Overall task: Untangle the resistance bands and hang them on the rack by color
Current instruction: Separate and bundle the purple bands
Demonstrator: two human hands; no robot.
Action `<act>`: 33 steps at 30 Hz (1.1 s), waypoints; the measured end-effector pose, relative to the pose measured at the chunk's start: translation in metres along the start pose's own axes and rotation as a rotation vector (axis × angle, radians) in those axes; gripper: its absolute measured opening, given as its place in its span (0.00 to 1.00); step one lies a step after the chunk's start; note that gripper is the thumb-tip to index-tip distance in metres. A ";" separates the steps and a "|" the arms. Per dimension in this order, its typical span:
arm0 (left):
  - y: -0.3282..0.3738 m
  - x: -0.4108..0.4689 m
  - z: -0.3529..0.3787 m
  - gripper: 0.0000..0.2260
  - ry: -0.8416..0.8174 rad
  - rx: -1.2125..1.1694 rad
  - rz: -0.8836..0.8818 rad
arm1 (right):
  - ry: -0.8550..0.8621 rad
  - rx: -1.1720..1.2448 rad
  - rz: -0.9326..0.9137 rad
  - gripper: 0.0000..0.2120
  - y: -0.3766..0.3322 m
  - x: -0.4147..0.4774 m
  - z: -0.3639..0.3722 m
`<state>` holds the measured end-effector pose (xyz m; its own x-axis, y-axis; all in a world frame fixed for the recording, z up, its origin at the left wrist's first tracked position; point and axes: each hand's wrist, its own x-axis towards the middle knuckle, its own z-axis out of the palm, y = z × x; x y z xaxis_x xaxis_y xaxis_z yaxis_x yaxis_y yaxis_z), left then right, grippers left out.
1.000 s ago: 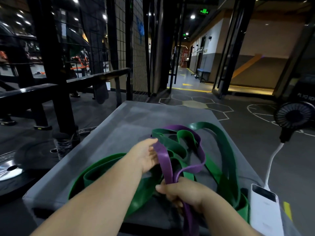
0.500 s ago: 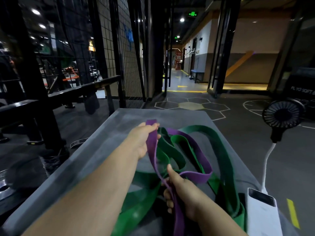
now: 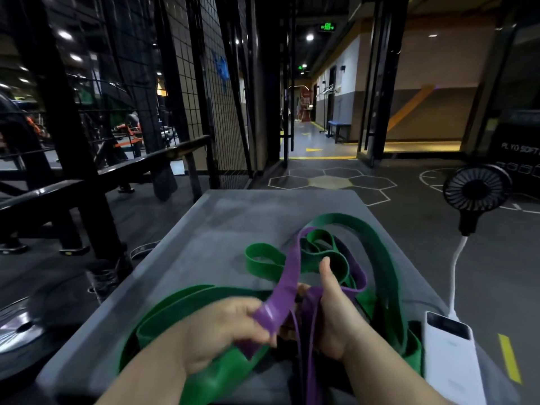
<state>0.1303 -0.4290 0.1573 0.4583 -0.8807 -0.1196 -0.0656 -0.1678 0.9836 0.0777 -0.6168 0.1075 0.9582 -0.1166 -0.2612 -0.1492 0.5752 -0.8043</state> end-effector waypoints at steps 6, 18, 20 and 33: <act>-0.031 -0.003 0.001 0.06 -0.089 0.331 -0.172 | 0.244 -0.051 -0.113 0.11 0.005 -0.002 0.020; -0.004 0.075 0.002 0.16 0.321 -0.224 -0.216 | 0.104 -0.354 -0.115 0.08 0.004 -0.022 0.017; 0.003 0.098 0.004 0.15 0.305 -0.304 -0.267 | 0.096 -0.330 -0.115 0.08 0.004 -0.023 0.014; 0.013 0.155 0.004 0.12 0.501 -0.485 -0.154 | 0.016 -0.202 0.043 0.19 0.011 -0.006 0.000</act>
<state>0.1973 -0.5695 0.1510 0.7903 -0.5343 -0.2999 0.3806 0.0446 0.9237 0.0702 -0.6093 0.1000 0.9462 -0.1090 -0.3047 -0.2374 0.4062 -0.8824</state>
